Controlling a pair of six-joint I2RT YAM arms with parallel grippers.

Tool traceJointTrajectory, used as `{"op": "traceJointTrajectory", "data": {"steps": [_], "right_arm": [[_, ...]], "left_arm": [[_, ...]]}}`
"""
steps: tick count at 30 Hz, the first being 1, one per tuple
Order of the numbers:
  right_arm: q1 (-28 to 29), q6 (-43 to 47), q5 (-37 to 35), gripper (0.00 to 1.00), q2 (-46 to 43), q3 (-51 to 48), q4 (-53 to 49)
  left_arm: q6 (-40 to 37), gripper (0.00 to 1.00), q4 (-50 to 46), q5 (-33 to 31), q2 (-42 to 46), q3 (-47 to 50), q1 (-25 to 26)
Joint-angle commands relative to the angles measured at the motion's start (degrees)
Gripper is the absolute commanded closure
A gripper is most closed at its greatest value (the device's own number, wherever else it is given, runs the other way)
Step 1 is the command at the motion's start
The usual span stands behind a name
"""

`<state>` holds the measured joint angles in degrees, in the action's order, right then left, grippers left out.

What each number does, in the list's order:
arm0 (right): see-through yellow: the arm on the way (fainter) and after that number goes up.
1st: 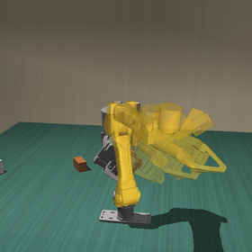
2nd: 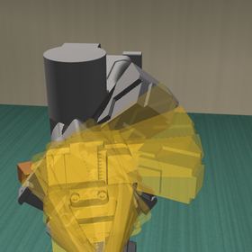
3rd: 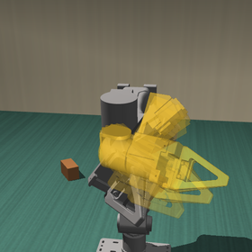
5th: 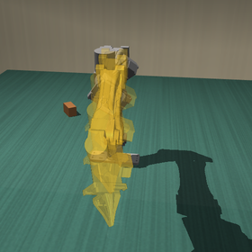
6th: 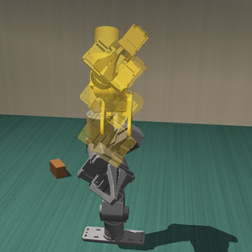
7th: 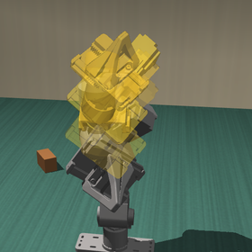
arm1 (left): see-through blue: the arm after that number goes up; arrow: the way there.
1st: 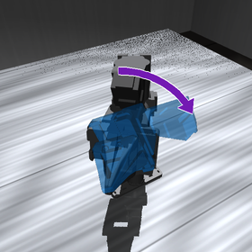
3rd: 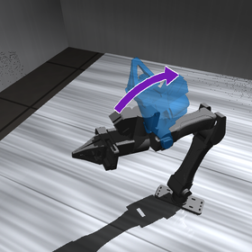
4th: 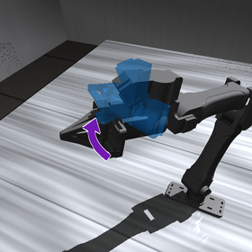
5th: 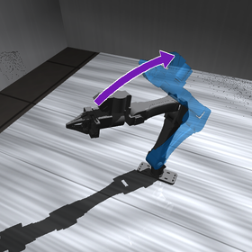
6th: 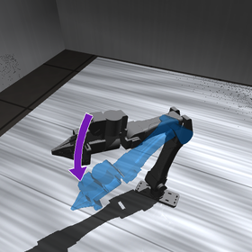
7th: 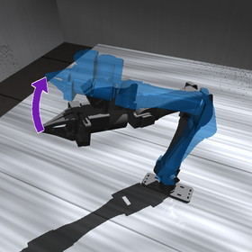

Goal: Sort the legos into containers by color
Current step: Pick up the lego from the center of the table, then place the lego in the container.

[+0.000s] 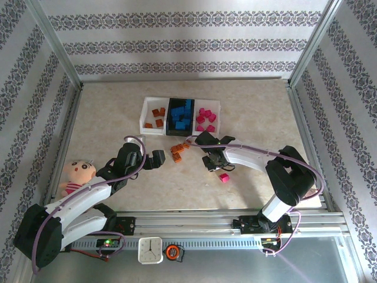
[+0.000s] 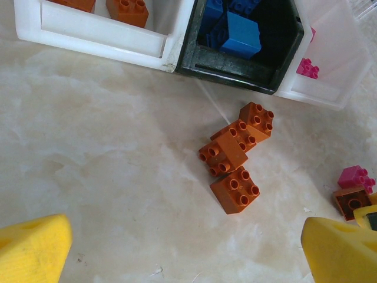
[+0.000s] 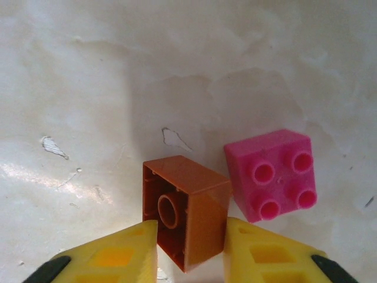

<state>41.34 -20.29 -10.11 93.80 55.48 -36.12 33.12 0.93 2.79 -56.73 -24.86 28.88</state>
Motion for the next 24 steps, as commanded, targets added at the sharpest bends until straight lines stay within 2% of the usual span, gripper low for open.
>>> {"op": "traceJointTrajectory", "data": {"steps": [1,9,14,18,24], "right_arm": [[-0.9,1.0,-1.0,0.75,-0.7,0.2,0.3],[-0.3,1.0,3.1,0.79,-7.8,2.0,-0.6],[0.4,0.3,7.7,0.80,-9.2,6.8,0.9],[0.9,0.4,9.9,0.80,-5.7,14.0,4.4],[0.6,1.7,11.0,0.80,8.0,31.0,8.9]], "left_arm": [[0.5,0.00,1.8,0.1,0.7,0.2,-0.2],[0.2,0.00,1.3,-0.8,0.8,-0.2,-0.3],[0.2,0.00,-0.4,-2.2,1.0,-0.5,-0.3],[0.2,0.00,-2.2,-3.6,2.3,-0.1,-0.4],[0.8,0.00,-5.8,-4.7,5.1,-0.1,-0.7]]}}
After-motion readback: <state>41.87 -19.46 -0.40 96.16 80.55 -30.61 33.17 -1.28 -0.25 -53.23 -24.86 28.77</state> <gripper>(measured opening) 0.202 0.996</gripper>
